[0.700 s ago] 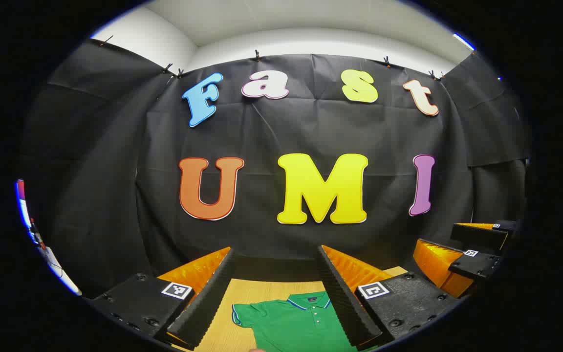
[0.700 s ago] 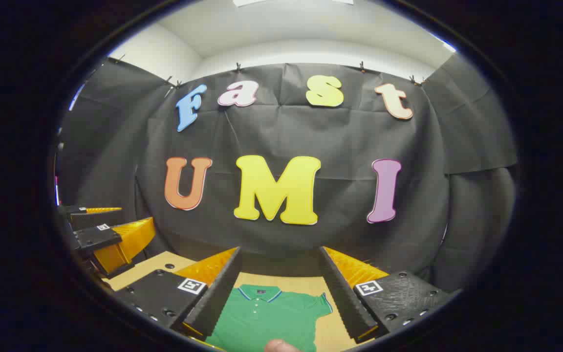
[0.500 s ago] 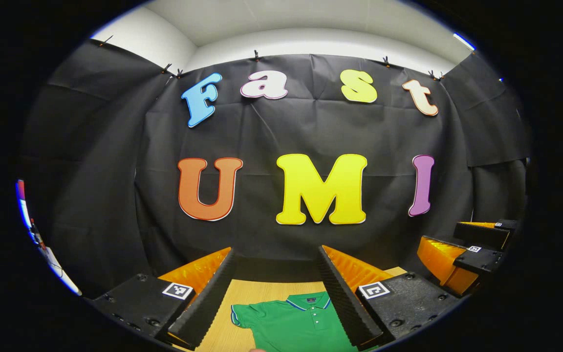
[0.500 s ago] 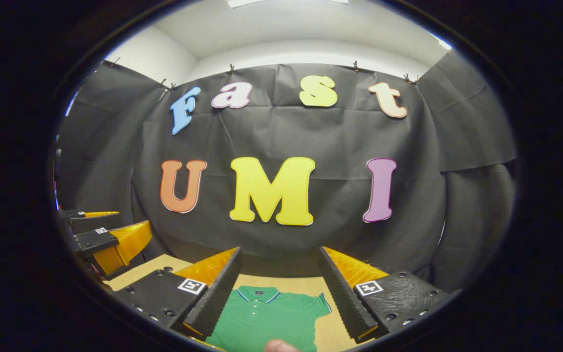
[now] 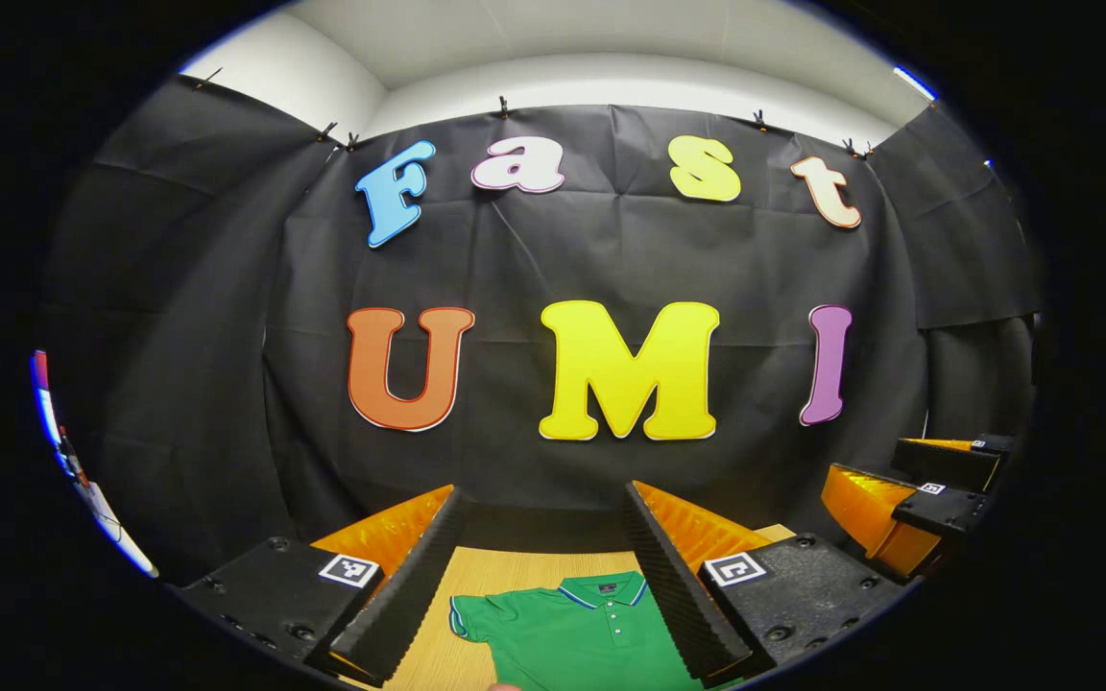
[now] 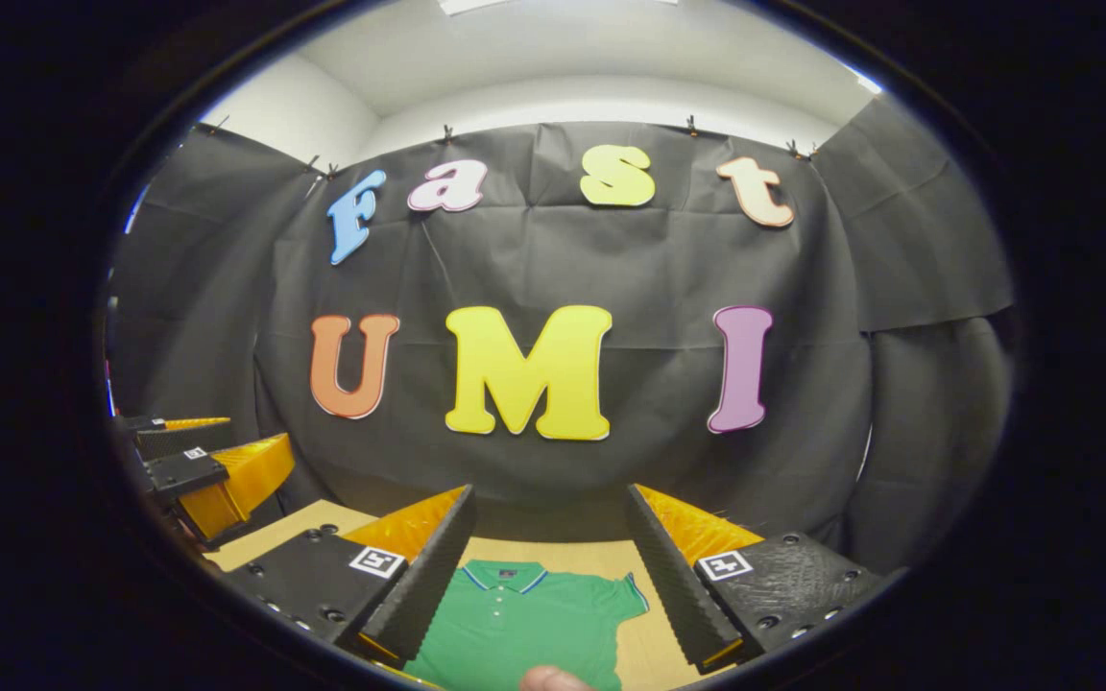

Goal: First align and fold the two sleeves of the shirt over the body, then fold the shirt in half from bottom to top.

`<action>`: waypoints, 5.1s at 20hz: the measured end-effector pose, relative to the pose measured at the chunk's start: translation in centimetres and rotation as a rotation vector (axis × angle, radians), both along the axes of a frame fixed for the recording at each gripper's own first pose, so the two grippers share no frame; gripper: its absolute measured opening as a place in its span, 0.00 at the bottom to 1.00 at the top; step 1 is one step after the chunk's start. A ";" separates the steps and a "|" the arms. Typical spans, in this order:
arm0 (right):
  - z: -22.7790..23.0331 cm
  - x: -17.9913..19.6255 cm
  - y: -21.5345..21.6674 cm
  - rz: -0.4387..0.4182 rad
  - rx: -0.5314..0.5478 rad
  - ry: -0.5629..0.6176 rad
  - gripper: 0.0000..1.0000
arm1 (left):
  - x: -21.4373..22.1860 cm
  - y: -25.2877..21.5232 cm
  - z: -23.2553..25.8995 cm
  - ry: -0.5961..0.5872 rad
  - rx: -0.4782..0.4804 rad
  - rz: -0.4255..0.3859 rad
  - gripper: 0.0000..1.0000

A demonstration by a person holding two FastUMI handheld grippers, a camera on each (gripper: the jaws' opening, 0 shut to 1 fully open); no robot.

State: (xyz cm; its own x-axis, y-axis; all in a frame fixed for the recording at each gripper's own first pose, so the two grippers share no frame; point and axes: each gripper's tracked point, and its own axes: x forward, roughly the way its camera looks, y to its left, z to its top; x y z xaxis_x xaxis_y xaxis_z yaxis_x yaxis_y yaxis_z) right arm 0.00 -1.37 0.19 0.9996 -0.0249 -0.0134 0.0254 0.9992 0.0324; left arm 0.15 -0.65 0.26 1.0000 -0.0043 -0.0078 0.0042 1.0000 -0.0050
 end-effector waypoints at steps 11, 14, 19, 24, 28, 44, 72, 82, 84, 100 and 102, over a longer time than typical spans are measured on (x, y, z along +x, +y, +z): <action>-0.6 0.6 -1.2 -0.004 -0.003 0.016 0.95 | 0.3 -0.3 -0.3 0.011 -0.001 -0.010 1.00; -0.9 1.2 -1.8 -0.005 -0.004 0.027 0.93 | 0.4 -0.3 -0.6 0.016 0.000 -0.007 1.00; -3.5 2.9 -2.1 0.025 -0.002 0.093 0.95 | 1.0 -0.5 -1.4 0.032 -0.004 0.002 1.00; -7.3 5.6 -4.2 0.049 -0.042 0.164 0.97 | 1.9 -0.6 -3.2 0.071 -0.004 0.028 1.00; -11.0 9.0 -7.5 0.024 -0.056 0.219 0.95 | 3.2 -0.6 -3.8 0.099 -0.028 0.063 1.00; -32.1 23.0 -16.8 0.021 -0.040 0.553 0.96 | 8.3 -2.9 -5.4 0.135 0.046 0.131 1.00; -42.1 26.1 -15.8 0.104 0.106 0.759 0.00 | 8.4 -3.4 -9.2 0.238 0.096 0.161 1.00; -36.1 26.4 -8.9 0.125 0.068 0.710 0.00 | 6.9 1.2 -9.5 0.229 0.031 0.219 1.00; -35.9 26.5 -6.3 0.137 0.062 0.725 0.00 | 6.2 3.2 -9.7 0.237 0.035 0.247 1.00; -32.8 23.5 2.4 0.115 0.083 0.718 0.96 | 4.0 11.5 -13.6 0.273 -0.030 0.219 1.00; -29.7 21.3 2.0 0.114 0.064 0.675 0.92 | 5.1 11.7 -16.0 0.308 -0.070 0.160 1.00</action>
State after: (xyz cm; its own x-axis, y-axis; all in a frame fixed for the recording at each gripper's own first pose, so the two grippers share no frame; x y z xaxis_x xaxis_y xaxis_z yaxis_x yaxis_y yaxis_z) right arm 21.30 0.68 -29.53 0.7681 0.1019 -0.6322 -0.0445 0.9934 0.1060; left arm 5.27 11.07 -15.77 0.9388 0.1406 -0.3145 -0.1645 0.9851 -0.0506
